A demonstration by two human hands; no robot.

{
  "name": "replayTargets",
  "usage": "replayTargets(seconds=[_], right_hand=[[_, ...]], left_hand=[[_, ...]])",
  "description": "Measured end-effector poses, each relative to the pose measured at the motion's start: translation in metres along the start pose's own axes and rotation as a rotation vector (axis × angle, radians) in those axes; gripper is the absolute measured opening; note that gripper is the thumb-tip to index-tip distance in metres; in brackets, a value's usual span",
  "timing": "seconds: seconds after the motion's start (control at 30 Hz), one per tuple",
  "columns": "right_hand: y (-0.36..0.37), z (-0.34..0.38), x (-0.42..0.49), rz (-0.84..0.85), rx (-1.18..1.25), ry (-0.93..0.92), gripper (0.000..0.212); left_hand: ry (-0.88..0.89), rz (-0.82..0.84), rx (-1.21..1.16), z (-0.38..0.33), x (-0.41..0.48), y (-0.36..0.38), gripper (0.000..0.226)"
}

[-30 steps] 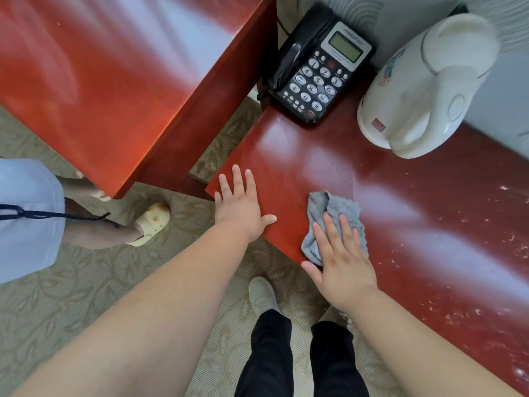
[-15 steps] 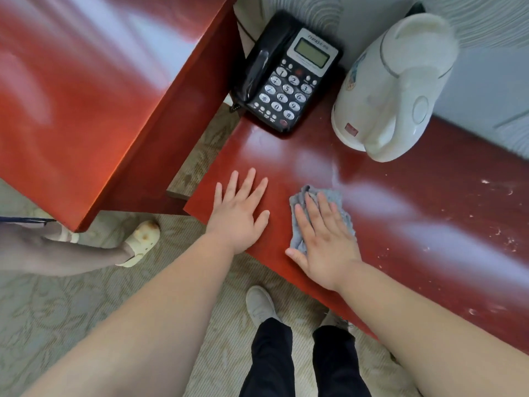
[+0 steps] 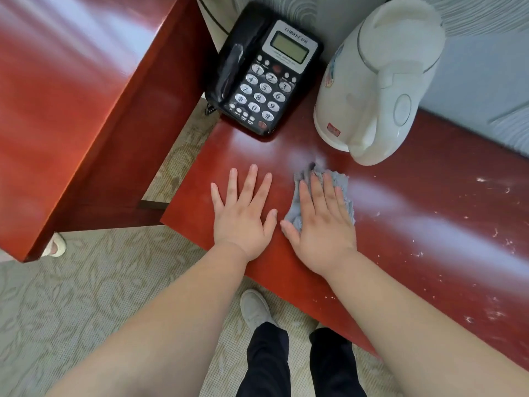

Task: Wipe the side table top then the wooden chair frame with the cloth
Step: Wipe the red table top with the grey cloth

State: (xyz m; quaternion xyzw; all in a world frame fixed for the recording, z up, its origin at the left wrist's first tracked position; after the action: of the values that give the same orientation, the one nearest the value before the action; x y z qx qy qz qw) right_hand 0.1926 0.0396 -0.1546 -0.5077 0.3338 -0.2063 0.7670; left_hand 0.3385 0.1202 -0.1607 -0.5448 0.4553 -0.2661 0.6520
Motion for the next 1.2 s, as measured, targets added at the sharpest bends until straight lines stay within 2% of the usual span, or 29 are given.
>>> replayTargets(seconds=[0.2,0.47,0.7,0.8,1.0,1.2], right_hand=[[0.033,-0.003,-0.100,0.086,-0.091,-0.126,0.091],[0.007,0.000,-0.010,0.045,-0.082,-0.029,0.094],[0.032,0.009,-0.087,0.022,-0.072,-0.057,0.094],[0.029,0.005,-0.074,0.020,-0.080,-0.047,0.097],[-0.001,-0.006,-0.007,-0.082,0.020,0.176,0.096],[0.017,-0.001,-0.070,-0.033,0.008,0.143,0.098]], left_hand=[[-0.013,0.000,0.006,0.001,0.000,-0.002,0.074],[-0.012,-0.005,0.005,0.001,0.000,-0.001,0.075],[0.014,-0.014,-0.011,0.001,0.000,-0.002,0.073],[0.015,-0.013,-0.014,0.001,0.001,-0.002,0.073],[0.020,-0.032,-0.024,0.001,0.000,-0.002,0.075],[0.012,-0.042,-0.012,0.001,0.000,-0.002,0.074]])
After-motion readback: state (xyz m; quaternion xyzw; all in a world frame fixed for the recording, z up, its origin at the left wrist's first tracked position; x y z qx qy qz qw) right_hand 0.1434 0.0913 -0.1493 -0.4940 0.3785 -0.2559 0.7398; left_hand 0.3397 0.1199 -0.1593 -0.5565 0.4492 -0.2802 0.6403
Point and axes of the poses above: each hand's wrist, its own x-axis towards the middle knuckle, its own y-axis out of the palm, z = x × y, the point moved 7 cm from there along x, towards the middle knuckle, and after that the axes turned 2 degrees about x, right-handed, at the moved point
